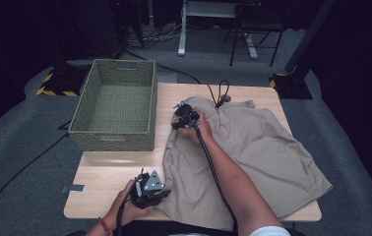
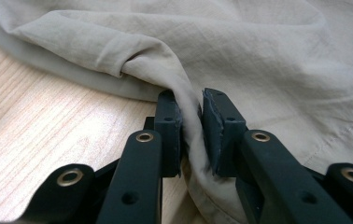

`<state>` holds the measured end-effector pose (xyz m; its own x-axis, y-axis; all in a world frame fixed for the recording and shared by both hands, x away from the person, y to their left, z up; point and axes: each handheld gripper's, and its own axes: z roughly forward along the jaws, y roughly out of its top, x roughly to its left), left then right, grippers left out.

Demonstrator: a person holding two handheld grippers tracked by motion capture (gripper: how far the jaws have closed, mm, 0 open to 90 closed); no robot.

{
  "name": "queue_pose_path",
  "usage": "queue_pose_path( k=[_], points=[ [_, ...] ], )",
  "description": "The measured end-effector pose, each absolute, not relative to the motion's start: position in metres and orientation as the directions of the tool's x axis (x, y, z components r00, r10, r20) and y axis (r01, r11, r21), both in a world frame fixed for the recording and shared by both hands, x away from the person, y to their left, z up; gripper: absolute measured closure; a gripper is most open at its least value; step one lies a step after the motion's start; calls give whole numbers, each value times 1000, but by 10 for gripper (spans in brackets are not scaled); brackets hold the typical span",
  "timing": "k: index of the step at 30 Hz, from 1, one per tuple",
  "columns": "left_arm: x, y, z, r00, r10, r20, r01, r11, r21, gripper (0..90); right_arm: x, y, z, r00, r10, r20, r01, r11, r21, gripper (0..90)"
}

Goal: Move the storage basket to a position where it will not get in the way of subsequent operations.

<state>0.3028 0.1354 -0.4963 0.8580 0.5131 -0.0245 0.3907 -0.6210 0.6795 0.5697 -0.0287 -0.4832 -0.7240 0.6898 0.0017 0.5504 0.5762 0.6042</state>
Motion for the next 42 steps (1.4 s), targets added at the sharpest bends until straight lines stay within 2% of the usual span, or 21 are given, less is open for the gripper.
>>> queue_pose_path(
  k=[3, 6, 13, 20, 27, 31, 35, 42],
  points=[
    [303, 135, -496, 855, 518, -24, 395, -620, 678, 762, 571, -34, -481, -723, 691, 11, 562, 577, 593, 780],
    [304, 135, -496, 857, 515, -23, 391, -620, 680, 762, 574, -37, -481, -712, 702, 30, 581, 564, 587, 847],
    [306, 135, -496, 860, 510, -20, 385, -622, 682, 765, 579, -34, -476, -737, 673, 58, 565, 567, 600, 867],
    [310, 134, -495, 846, 534, -2, 395, -624, 674, 865, 576, -26, -447, -761, 645, 63, 516, 545, 661, 871],
    [313, 126, -485, 856, 517, 29, 358, -633, 686, 884, 570, -24, -421, -777, 629, 27, 467, 546, 696, 871],
    [313, 111, -465, 873, 480, 90, 281, -645, 710, 884, 560, -46, -393, -773, 634, 19, 440, 514, 736, 870],
    [315, 96, -445, 880, 453, 145, 227, -667, 710, 884, 551, -88, -363, -744, 668, -12, 416, 478, 774, 869],
    [320, 56, -437, 907, 388, 163, 167, -688, 706, 882, 535, -171, -351, -674, 738, -31, 444, 438, 782, 868]
  ],
)
